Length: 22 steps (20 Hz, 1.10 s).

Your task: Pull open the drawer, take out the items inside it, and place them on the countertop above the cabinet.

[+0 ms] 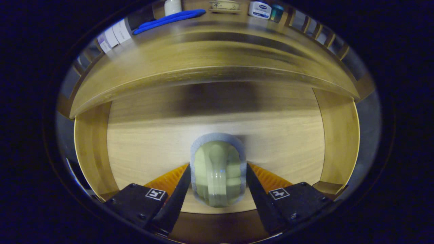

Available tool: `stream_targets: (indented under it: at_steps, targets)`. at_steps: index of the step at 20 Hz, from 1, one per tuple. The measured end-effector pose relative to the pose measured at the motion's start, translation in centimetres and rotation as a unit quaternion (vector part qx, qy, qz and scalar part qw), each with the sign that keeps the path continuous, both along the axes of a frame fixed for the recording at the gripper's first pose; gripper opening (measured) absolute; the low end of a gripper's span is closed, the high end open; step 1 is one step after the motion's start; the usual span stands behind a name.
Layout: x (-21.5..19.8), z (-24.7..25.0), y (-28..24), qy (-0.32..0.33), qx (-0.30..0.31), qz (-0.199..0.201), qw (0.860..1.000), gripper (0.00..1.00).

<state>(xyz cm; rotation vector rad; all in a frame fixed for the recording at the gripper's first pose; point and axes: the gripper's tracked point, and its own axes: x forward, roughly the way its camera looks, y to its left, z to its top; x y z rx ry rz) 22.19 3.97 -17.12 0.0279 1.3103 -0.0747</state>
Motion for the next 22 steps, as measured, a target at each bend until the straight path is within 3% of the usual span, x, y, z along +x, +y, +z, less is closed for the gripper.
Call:
stream_targets:
  at_steps: [17, 22]
  targets:
    - [-2.1, 12.6, 0.2, -0.088, 0.009, 0.024, 0.996, 0.94]
    - [0.9, 16.6, 0.0, -0.114, 0.000, 0.020, 0.993, 0.95]
